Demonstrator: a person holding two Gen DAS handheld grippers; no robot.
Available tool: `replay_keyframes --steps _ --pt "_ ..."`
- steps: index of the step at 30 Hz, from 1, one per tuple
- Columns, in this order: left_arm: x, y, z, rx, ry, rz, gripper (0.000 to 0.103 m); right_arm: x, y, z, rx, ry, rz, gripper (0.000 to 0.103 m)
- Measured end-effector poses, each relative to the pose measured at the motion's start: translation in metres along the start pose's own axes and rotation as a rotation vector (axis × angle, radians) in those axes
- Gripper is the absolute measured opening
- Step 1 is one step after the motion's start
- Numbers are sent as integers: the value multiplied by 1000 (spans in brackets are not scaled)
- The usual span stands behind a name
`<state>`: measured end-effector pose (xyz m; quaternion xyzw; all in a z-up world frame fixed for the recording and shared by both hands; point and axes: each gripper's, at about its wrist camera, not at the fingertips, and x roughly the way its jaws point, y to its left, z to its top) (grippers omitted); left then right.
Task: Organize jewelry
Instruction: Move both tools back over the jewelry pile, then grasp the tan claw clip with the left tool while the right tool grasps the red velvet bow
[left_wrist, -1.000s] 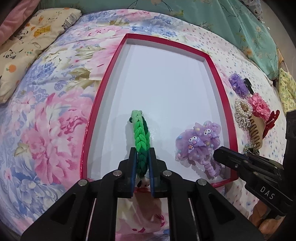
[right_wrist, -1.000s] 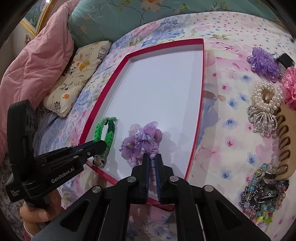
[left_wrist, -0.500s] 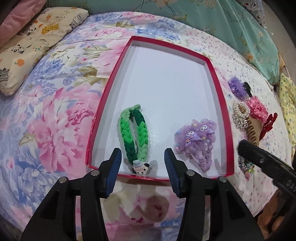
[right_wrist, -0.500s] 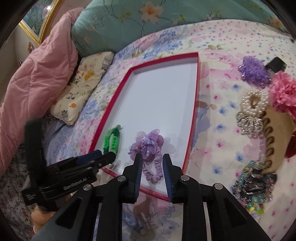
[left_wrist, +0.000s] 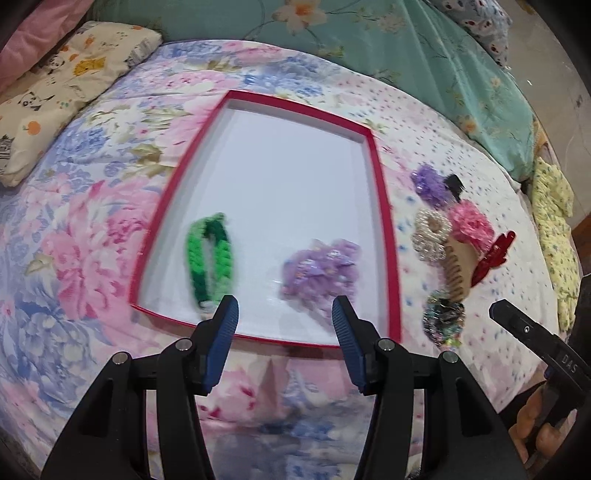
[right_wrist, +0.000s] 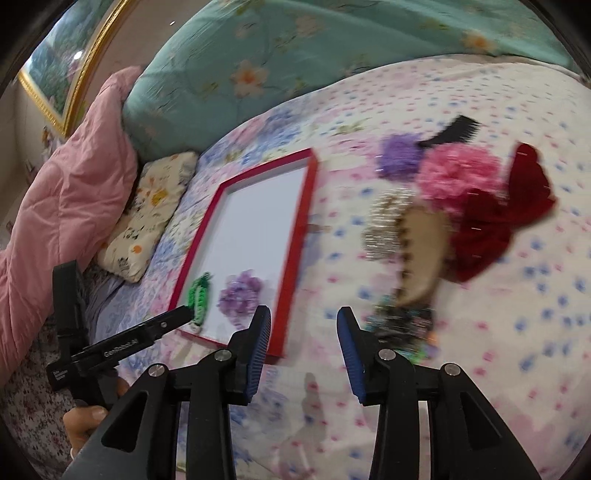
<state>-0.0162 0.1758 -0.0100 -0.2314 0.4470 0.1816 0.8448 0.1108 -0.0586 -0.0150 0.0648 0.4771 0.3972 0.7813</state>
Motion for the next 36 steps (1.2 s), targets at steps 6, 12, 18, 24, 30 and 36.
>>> replay_keyframes --steps 6,12,18,24,30,36 --pt "-1 -26 -4 30 15 -46 60 -22 -35 -6 59 -30 -42 45" --pt "0 -55 -8 83 25 -79 64 -41 -70 -6 150 -65 -79 47" --pt "7 -79 -10 119 54 -117 64 -53 -93 -3 211 -94 -90 48" --pt "16 -102 -9 155 79 -144 64 -55 -107 3 256 -112 -85 54" --pt "27 -120 -8 164 104 -194 64 -52 -114 13 284 -127 -80 54" --pt "48 -148 -6 204 141 -251 64 -36 -127 34 329 -142 -83 57"
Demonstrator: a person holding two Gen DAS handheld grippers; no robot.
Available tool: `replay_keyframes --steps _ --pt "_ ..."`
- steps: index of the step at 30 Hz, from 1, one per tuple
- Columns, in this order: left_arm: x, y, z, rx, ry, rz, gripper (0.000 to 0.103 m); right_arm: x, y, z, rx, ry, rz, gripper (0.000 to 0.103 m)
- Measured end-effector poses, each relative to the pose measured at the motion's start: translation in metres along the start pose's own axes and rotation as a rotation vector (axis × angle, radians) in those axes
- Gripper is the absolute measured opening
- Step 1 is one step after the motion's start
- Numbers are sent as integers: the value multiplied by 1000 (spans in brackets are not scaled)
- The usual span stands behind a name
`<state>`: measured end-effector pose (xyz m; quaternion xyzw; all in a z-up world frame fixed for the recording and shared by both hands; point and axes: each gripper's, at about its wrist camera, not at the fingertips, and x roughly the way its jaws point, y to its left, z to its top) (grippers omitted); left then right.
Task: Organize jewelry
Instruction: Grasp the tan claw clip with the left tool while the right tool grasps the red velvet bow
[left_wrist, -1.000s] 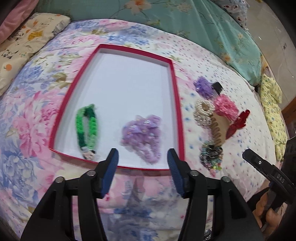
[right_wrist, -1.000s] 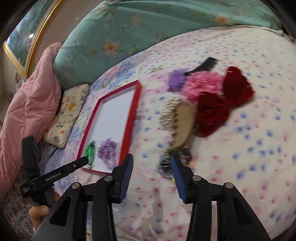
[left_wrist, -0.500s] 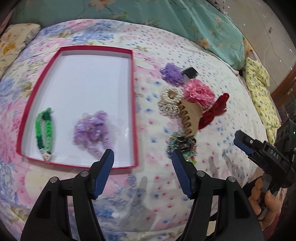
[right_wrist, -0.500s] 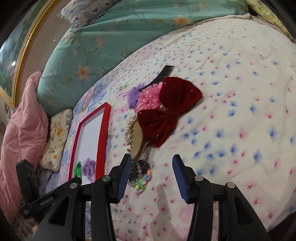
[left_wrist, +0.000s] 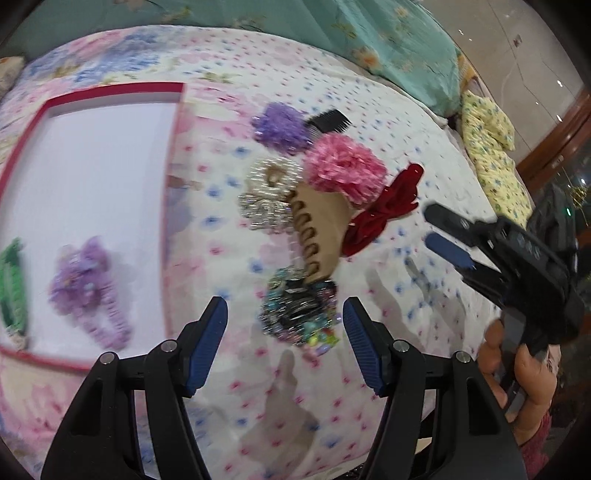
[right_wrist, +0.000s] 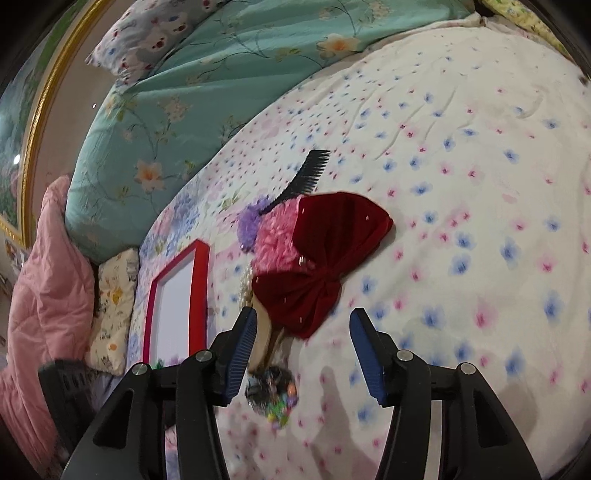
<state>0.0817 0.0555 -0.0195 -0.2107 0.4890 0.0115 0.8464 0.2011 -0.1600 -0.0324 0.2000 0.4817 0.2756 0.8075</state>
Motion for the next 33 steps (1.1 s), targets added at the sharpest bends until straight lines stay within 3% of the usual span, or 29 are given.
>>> replay_keyframes --steps 10,13,14,17,22,24,25,26,33 --pt "44 -8 26 -16 58 -67 64 33 -16 28 83 -33 -28 59" --pt "57 -12 33 -19 73 -83 64 35 -24 32 81 -34 -37 34" --pt "61 -14 35 -16 78 -86 64 31 -26 31 84 -41 -37 17" --pt "74 -21 41 -1 93 -88 64 16 -34 29 95 -51 -43 8" --pt "91 -24 49 -7 97 -88 64 -8 -43 24 104 -57 -26 6" --pt "91 -22 52 -11 88 -92 56 -13 -42 23 99 -52 -14 6" --pt "91 -21 53 -13 88 -89 44 -16 -40 23 92 -55 -11 6" --pt "91 -20 54 -13 89 -90 42 -19 -38 23 85 -58 -6 6" --pt "73 -20 43 -3 75 -144 39 -31 -26 20 49 -67 18 6"
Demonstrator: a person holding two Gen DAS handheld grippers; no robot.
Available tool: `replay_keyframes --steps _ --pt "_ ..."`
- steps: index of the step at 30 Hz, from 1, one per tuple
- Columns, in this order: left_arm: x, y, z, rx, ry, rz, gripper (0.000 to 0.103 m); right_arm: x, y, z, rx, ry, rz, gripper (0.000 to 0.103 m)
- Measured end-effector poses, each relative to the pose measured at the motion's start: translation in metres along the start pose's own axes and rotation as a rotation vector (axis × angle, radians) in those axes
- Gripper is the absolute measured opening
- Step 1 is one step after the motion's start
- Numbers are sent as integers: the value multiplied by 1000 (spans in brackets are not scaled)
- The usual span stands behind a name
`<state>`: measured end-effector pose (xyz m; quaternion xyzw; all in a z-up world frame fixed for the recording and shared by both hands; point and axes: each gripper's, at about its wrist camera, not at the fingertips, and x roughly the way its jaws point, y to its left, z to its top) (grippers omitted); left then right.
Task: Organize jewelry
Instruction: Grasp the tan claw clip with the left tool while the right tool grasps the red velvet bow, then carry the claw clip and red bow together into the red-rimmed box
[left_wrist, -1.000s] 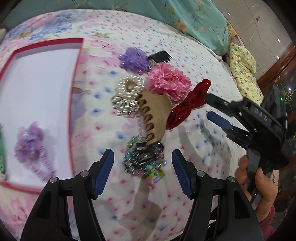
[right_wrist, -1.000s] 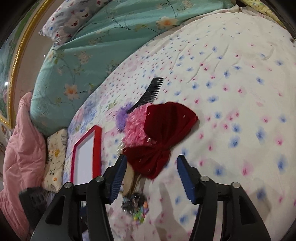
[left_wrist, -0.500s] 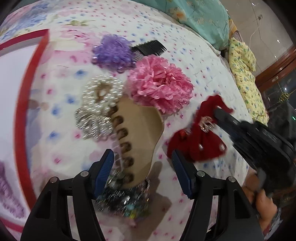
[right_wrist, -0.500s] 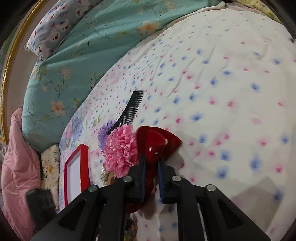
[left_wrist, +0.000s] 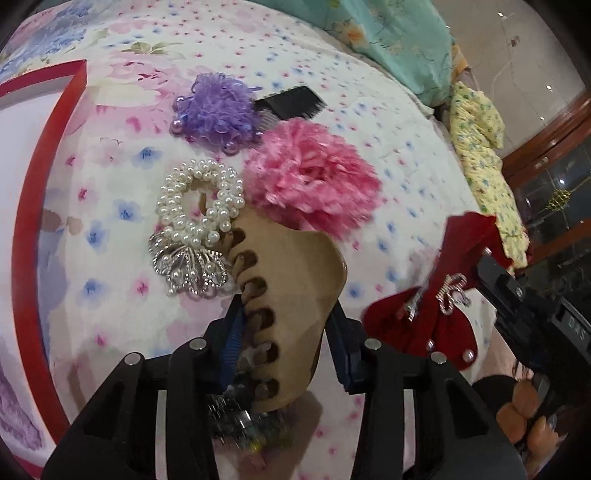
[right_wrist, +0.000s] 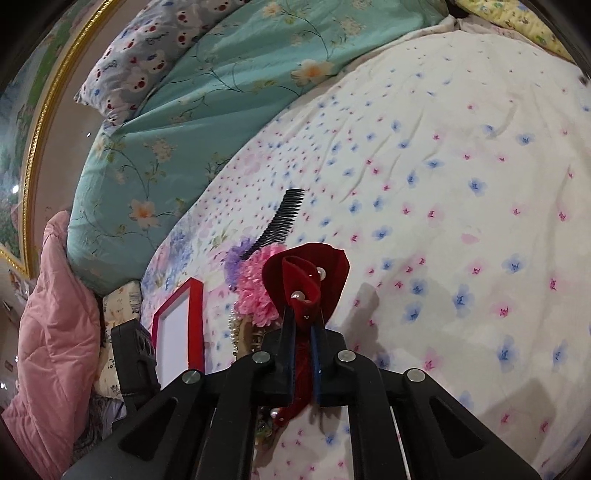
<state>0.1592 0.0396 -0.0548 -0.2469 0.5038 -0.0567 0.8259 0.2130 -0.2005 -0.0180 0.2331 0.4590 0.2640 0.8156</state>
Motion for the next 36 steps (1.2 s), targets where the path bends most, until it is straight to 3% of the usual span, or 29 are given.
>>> replay_keyframes --steps 8,22,30,36 --pt "-36 -10 -27 20 -13 -135 35 -20 2 -8 -18 -18 -14 5" --pt "-48 -11 -61 50 -6 -117 35 -37 12 -23 -47 -14 2 5" --pt "-91 -8 -67 75 -118 -70 34 -41 32 -33 -80 2 48 5" --pt "-126 19 -64 38 -213 -13 34 -20 59 -48 -123 58 97 5"
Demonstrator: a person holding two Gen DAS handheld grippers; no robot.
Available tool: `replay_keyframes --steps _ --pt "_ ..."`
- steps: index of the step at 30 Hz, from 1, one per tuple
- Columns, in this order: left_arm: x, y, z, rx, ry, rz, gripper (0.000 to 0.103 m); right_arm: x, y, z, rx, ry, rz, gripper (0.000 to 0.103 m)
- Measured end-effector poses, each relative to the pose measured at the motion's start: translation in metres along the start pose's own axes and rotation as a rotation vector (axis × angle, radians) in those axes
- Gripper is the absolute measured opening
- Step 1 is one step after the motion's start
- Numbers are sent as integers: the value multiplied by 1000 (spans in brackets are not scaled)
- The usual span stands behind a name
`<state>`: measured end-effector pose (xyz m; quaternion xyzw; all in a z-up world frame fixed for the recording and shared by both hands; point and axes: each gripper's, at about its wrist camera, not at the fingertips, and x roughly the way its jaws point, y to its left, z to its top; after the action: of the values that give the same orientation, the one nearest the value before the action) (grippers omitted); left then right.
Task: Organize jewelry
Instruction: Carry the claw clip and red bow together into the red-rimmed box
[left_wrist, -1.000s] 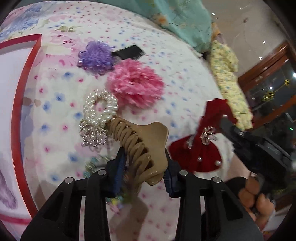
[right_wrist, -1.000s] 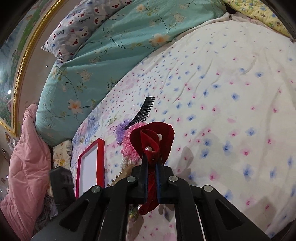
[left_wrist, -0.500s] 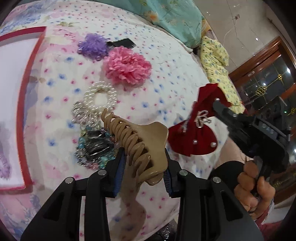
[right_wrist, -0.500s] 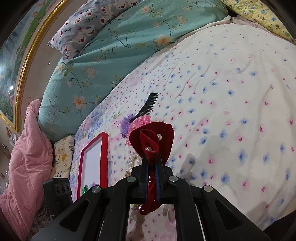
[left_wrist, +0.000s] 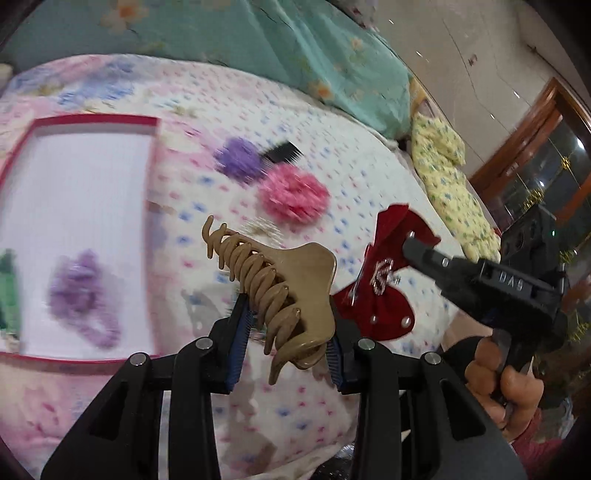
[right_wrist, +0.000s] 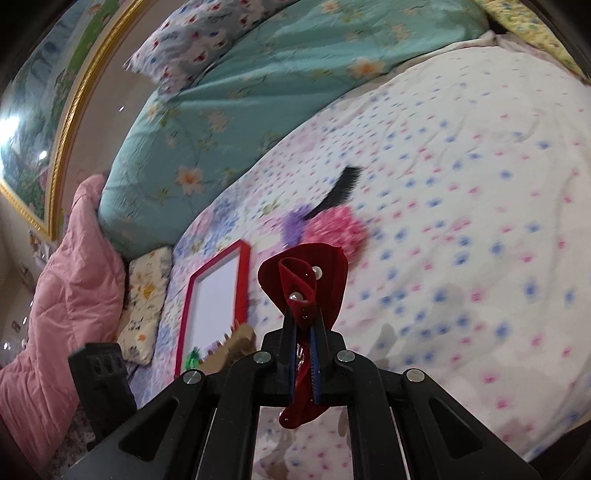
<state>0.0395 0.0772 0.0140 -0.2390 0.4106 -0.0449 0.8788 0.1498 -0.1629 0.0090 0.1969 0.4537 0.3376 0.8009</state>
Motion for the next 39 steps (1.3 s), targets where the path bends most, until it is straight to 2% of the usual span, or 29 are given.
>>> replay_keyframes --steps 11,19,30,35,39 --pt "-47 82 10 -111 -120 131 34 77 78 -17 -118 127 139 5" --pt "-57 133 28 -164 -175 188 34 139 127 -13 -157 185 200 5" --pt "-18 174 86 -127 -202 255 34 233 135 35 -136 215 197 5" --pt "1 189 109 -139 -191 270 34 275 124 49 -75 275 223 5" --pt "11 196 119 -148 -169 288 34 288 117 53 -58 283 223 5"
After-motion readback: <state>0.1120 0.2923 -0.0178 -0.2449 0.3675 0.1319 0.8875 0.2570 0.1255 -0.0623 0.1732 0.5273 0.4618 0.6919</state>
